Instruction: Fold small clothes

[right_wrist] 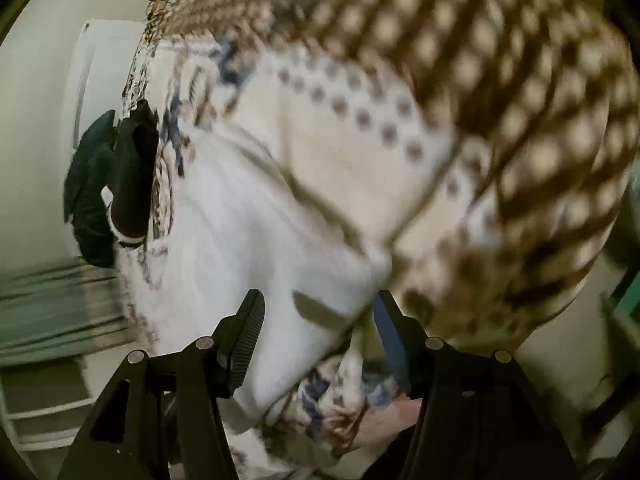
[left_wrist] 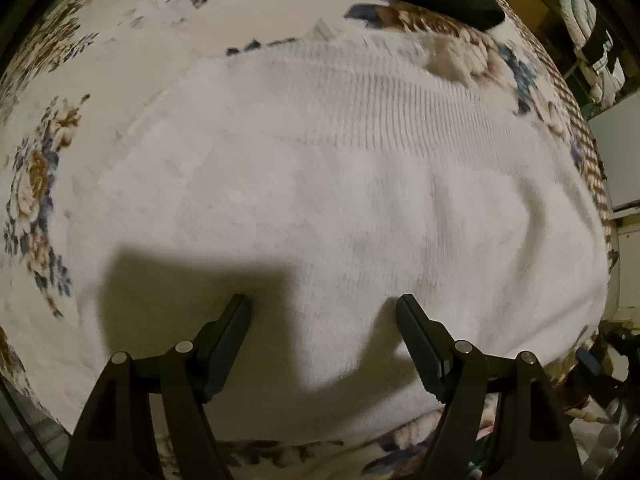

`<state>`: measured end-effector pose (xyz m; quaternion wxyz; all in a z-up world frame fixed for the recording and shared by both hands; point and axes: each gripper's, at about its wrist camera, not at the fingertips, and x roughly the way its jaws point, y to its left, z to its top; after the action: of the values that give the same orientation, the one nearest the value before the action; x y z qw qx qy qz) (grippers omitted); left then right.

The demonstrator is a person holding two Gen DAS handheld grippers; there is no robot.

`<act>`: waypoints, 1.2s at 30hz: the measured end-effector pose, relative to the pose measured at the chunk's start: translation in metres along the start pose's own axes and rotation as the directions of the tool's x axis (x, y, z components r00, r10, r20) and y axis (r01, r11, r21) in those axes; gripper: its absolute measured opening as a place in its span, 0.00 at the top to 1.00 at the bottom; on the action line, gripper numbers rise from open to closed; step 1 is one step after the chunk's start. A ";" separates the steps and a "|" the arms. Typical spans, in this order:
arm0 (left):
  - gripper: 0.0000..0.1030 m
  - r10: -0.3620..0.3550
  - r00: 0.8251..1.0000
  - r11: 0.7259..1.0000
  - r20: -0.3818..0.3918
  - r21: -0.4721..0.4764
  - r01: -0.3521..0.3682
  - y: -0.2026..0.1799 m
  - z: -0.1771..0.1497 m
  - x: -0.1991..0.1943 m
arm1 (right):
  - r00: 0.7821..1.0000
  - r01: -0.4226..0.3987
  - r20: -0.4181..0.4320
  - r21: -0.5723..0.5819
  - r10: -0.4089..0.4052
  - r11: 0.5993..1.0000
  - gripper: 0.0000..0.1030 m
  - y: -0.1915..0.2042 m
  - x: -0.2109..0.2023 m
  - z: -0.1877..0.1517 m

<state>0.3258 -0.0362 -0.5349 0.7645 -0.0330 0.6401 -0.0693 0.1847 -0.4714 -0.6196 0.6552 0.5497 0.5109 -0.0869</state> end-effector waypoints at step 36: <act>0.00 0.020 0.999 0.993 -0.032 -0.114 -0.024 -0.017 0.011 0.041 | 0.925 -0.311 0.213 -0.055 0.315 0.949 0.63 0.052 0.095 -0.013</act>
<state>0.3425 -0.0593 -0.5710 0.7522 -0.0685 0.6549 -0.0248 0.2564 -0.3992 -0.6582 0.7184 0.6046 0.3421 -0.0363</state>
